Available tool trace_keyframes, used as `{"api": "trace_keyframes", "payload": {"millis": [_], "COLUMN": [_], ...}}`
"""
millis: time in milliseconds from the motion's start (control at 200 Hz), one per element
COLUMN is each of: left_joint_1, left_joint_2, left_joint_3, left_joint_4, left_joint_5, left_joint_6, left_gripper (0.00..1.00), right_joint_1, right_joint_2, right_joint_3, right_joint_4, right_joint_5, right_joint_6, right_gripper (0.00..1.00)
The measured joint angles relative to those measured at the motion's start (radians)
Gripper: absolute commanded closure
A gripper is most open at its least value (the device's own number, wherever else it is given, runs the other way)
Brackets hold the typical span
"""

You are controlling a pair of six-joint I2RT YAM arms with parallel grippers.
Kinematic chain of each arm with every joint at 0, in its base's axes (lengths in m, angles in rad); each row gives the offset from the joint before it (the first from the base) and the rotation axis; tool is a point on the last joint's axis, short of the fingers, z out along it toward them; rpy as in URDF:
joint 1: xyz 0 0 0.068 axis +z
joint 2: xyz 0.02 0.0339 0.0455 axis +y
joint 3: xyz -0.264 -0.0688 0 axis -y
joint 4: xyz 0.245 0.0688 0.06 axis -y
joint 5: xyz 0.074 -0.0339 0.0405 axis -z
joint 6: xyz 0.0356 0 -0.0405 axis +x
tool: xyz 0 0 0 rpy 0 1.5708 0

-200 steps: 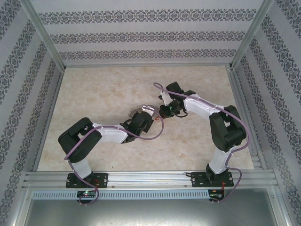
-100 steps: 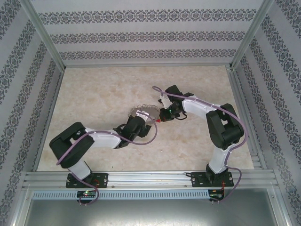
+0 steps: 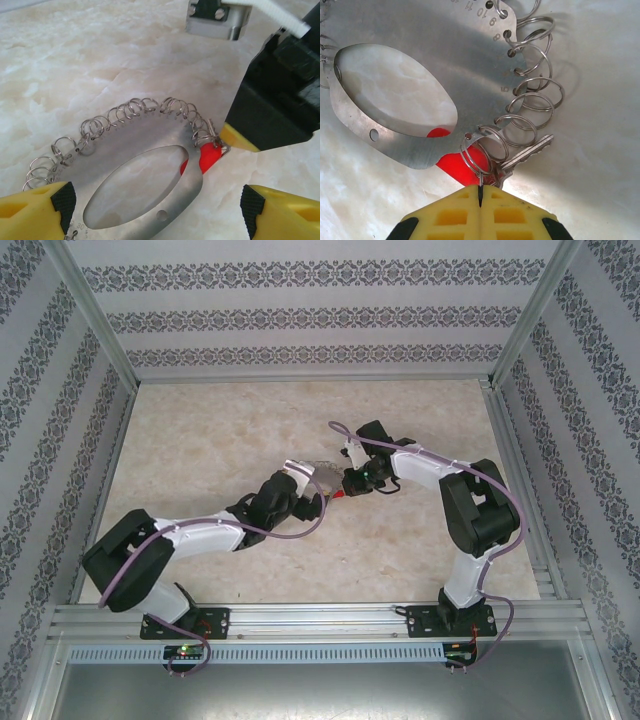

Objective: Put the keys on the keyring

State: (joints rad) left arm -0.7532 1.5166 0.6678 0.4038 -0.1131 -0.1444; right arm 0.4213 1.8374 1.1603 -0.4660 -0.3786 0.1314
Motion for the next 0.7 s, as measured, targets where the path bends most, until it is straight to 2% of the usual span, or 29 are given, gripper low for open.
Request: {"api": "trace_keyframes", "payload": {"millis": [220,370,530,699], "left_joint_1": [0.090,0.161,0.166,0.167], "left_joint_2": [0.111,0.175,0.230,0.311], "left_joint_3": [0.016,0.083,0.225,0.372], "left_joint_4": [0.027,0.007,-0.069,-0.163], "left_joint_5": [0.167,0.309,0.454,0.569], "left_joint_6": [0.009,0.024,0.078,0.137], "left_gripper": [0.22,0.32,0.33,0.41], "right_joint_1": [-0.021,-0.034,-0.038,-0.038], "right_joint_2": [0.000,0.000,0.000,0.000], "right_joint_3": [-0.004,-0.011,-0.011,-0.011], "right_joint_4": [0.006,0.015,0.021,0.026], "right_joint_5": [0.006,0.007,0.007,0.007], "right_joint_6": [0.003,0.019,0.026,0.039], "right_gripper": [1.00,1.00,1.00,1.00]}}
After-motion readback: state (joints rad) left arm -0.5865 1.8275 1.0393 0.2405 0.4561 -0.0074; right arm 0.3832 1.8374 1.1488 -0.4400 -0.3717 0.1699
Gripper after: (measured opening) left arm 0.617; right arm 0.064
